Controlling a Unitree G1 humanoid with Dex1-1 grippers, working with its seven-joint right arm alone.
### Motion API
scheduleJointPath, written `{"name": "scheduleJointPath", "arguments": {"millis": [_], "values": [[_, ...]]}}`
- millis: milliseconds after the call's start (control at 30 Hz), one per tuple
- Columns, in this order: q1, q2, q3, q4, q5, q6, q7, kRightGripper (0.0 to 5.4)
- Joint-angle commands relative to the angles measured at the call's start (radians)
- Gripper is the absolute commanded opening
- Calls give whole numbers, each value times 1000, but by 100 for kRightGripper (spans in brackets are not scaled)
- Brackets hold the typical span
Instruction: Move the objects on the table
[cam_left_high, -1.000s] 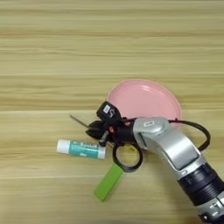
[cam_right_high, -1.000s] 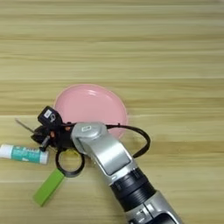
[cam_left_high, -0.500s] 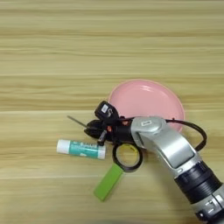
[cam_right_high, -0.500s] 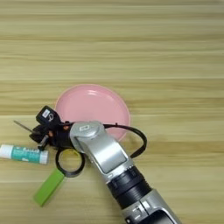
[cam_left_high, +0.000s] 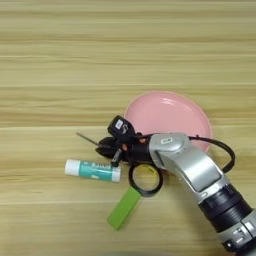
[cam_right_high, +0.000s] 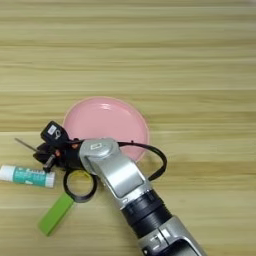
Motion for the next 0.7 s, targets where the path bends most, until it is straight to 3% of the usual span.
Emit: {"name": "scheduleJointPath", "arguments": {"millis": [33,300,333,700], "values": [[-43,3,-14,-23,-6,-20,-12,80],[-39,3,-12,-26,-5,-18,-6,80],[-38,3,-10,-27,-5,-17,-4,109],[-37,4,-12,-26,-9,-18,7,227]]}}
